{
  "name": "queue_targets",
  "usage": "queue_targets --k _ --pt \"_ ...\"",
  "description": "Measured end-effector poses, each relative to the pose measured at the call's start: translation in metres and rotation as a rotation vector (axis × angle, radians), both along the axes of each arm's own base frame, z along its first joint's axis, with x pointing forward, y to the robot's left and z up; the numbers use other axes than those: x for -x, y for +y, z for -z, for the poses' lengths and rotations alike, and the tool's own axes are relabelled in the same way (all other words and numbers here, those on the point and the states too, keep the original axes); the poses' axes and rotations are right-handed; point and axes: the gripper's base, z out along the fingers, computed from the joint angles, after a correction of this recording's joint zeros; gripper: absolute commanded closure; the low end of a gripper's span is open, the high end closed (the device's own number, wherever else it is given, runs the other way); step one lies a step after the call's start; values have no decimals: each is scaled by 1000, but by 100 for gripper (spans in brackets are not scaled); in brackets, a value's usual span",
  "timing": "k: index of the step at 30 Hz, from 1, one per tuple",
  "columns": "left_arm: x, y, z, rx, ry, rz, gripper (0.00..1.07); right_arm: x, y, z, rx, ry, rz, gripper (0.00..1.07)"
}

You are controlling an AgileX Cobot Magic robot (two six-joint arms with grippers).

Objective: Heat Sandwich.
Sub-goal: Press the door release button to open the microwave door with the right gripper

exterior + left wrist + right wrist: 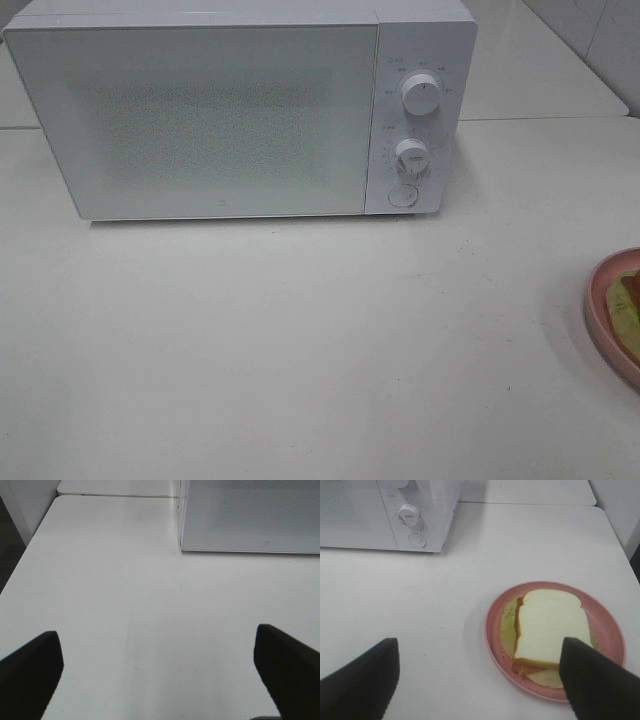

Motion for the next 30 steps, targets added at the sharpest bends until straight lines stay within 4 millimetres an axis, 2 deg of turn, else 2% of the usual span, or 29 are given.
queue_targets --k 5,9,17,20,21,23,25,30 --pt "0 0 0 0 0 0 10 -2 0 -1 2 16 0 26" --pt "0 0 0 0 0 0 10 -13 2 -7 8 46 -2 27" --pt "0 0 0 1 0 1 10 -49 7 -11 25 142 -8 29" --pt "0 0 0 1 0 1 10 -56 9 -11 27 155 -10 30" --pt "0 0 0 1 0 1 10 -65 10 -11 30 167 -12 31" --pt "0 0 0 1 0 1 10 -69 11 -11 29 166 -13 32" --pt "0 0 0 1 0 1 10 -81 13 -11 31 165 -17 32" --pt "0 0 0 1 0 1 10 -99 16 -5 35 185 -23 32"
